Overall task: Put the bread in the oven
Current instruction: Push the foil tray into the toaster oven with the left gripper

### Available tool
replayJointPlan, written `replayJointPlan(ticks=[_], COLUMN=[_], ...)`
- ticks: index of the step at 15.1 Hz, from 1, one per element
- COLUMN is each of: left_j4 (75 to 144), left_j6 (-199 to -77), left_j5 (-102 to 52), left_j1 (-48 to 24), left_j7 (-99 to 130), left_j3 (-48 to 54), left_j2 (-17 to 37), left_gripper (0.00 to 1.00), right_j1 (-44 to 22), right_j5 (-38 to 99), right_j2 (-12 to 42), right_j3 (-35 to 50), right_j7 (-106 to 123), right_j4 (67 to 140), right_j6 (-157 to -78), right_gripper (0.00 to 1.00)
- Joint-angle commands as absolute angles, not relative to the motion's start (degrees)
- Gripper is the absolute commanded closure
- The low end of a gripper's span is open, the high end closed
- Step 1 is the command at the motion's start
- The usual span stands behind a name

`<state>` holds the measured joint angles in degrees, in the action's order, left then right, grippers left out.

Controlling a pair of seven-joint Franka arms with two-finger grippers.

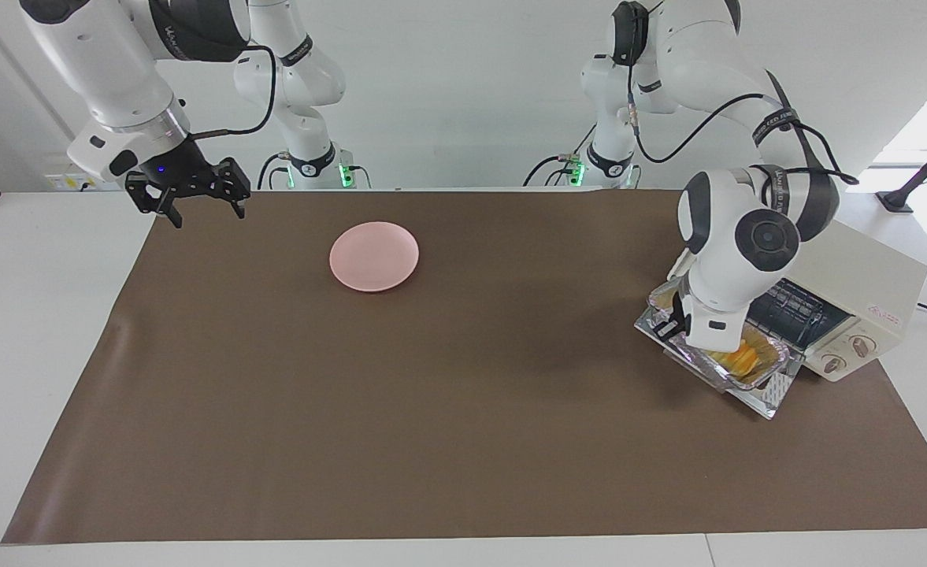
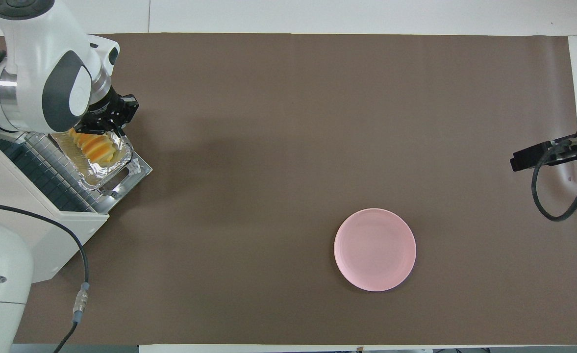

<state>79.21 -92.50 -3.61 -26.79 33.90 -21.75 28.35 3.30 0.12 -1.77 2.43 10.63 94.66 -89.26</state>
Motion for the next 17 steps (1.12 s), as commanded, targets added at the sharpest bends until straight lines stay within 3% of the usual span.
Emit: replayJointPlan(ticks=[1, 17], left_j4=[73.83, 81.99], left_j6=[-86.85, -84.46], left_j5=[-3.78, -2.55], left_j1=[-27.25, -25.05], left_j7=[35.16, 35.24], left_j3=[-24.52, -28.74], left_j2=[31.38, 28.74], left_gripper=[1.0, 1.0], right_j1=[3.52, 3.6], right_j5=[-0.26, -0.26], right_j2=[-2.55, -2.64], right_j3=[2.72, 2.72], right_j7=[9.76, 9.76], right_j4=[95.71, 95.71], right_j6=[-89.56, -89.56], right_gripper=[0.0, 0.0])
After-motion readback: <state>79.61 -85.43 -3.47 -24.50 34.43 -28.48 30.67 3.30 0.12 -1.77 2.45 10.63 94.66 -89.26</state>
